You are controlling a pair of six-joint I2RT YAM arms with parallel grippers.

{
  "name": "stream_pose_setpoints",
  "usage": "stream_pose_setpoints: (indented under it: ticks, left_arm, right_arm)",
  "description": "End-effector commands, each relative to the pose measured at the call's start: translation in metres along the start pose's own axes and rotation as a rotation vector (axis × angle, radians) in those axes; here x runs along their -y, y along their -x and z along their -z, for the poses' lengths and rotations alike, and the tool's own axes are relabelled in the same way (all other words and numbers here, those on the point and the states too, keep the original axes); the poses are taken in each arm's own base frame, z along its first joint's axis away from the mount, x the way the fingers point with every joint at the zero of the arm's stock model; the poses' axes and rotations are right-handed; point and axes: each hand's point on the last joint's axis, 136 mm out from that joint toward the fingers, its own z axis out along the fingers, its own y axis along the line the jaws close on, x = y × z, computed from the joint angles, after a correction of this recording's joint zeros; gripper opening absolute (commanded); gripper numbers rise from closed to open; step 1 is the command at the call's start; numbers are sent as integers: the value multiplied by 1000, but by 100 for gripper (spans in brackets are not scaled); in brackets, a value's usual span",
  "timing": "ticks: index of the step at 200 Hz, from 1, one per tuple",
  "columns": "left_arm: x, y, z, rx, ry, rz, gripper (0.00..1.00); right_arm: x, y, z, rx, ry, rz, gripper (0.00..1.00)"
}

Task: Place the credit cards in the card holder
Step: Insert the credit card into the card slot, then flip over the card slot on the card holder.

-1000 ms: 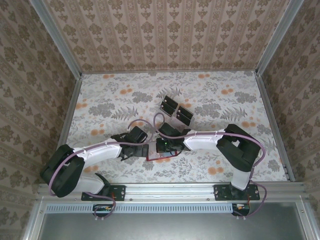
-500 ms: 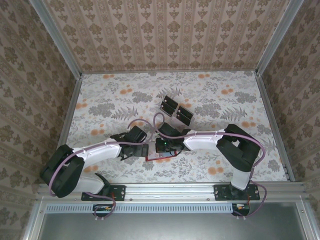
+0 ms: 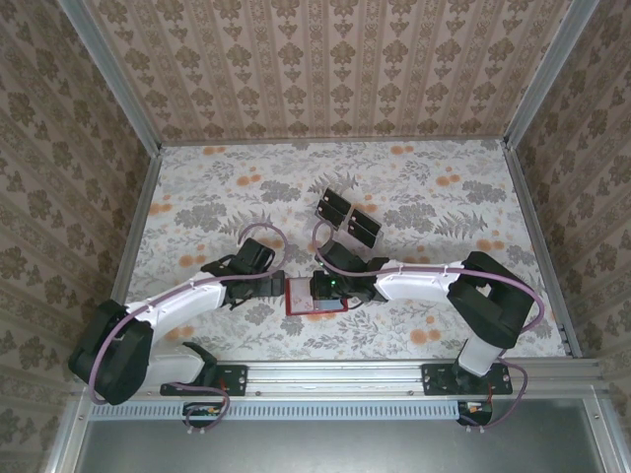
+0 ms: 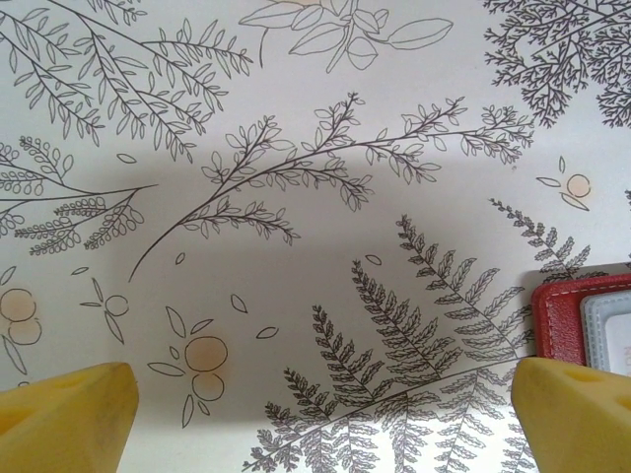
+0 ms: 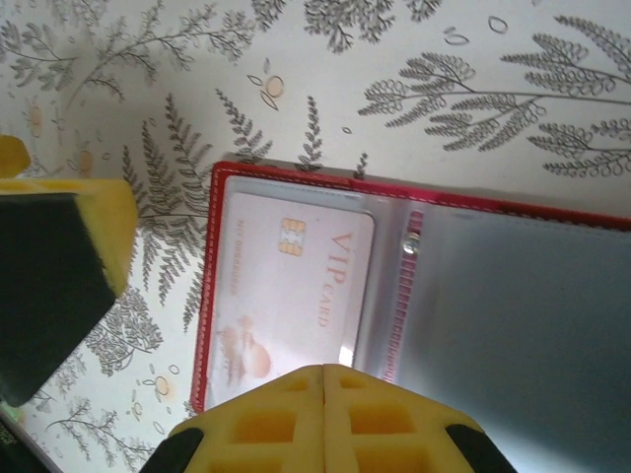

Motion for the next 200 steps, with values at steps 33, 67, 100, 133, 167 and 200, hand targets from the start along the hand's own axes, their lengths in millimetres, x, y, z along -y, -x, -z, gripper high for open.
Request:
stream_pose_setpoints:
  ticks: [33, 67, 100, 133, 167, 200]
  left_arm:
    - [4, 7, 10, 15, -28, -19, 100]
    - [11, 8, 15, 26, -61, -19, 100]
    - [23, 9, 19, 35, -83, -33, 100]
    - [40, 11, 22, 47, -105, -54, 100]
    - [56, 9, 20, 37, -107, -94, 100]
    - [67, 6, 17, 26, -102, -120, 100]
  right_arm:
    - [6, -1, -1, 10, -8, -16, 8]
    - [10, 6, 10, 33, -56, 28, 9]
    - [34, 6, 13, 22, -149, 58, 9]
    - [63, 5, 17, 21, -196, 33, 9]
    - [64, 8, 26, 42, -177, 40, 13]
    - [60, 12, 31, 45, -174, 74, 18]
